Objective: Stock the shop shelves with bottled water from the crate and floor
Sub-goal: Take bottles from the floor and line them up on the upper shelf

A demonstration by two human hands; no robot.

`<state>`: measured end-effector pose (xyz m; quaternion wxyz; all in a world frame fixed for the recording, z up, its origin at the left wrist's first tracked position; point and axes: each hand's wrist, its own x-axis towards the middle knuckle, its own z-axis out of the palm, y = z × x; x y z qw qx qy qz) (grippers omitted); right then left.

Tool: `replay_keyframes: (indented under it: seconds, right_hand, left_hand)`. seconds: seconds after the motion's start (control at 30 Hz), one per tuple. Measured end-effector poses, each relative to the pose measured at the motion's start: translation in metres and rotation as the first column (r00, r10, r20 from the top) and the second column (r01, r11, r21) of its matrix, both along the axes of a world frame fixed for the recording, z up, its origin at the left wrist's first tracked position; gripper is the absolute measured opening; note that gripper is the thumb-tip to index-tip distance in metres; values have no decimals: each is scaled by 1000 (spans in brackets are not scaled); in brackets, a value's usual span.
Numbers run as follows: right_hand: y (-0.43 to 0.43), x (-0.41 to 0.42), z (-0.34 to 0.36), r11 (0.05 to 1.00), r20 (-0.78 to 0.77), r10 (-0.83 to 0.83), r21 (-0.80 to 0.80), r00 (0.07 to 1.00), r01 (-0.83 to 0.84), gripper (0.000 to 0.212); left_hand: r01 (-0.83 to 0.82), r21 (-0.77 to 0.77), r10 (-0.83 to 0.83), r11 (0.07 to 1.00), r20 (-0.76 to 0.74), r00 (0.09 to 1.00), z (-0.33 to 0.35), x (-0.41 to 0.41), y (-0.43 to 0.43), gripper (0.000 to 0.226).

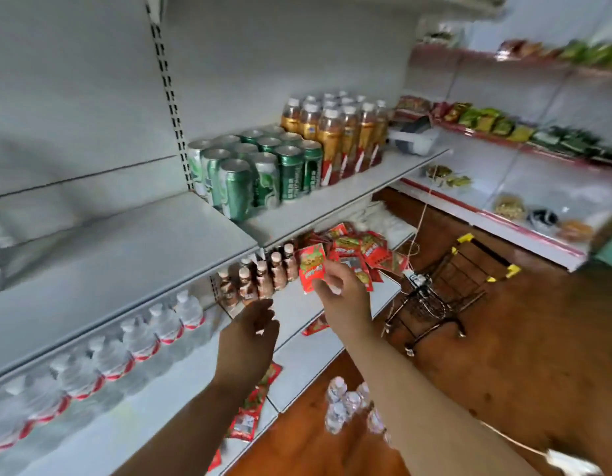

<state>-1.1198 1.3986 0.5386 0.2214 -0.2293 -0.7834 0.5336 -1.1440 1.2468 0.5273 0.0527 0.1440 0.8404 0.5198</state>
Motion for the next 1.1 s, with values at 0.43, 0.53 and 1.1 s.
replay_keyframes:
  seconds: [0.43,0.53,1.1]
  right_hand:
    - [183,109,-313,975,517,-68,-147,853,167,38]
    - [194,102,-416,968,599,-14,-194,801,162,43]
    - [176,59,-775,963,458,66,-261,887,63,69]
  left_hand:
    - [212,-210,-92,954,471,878,-271,46,187,31]
    - [185,-217,-33,958,560,828,-375,39,201,45]
    - [476,-116,-299,872,644,704,-803,-25,219,89]
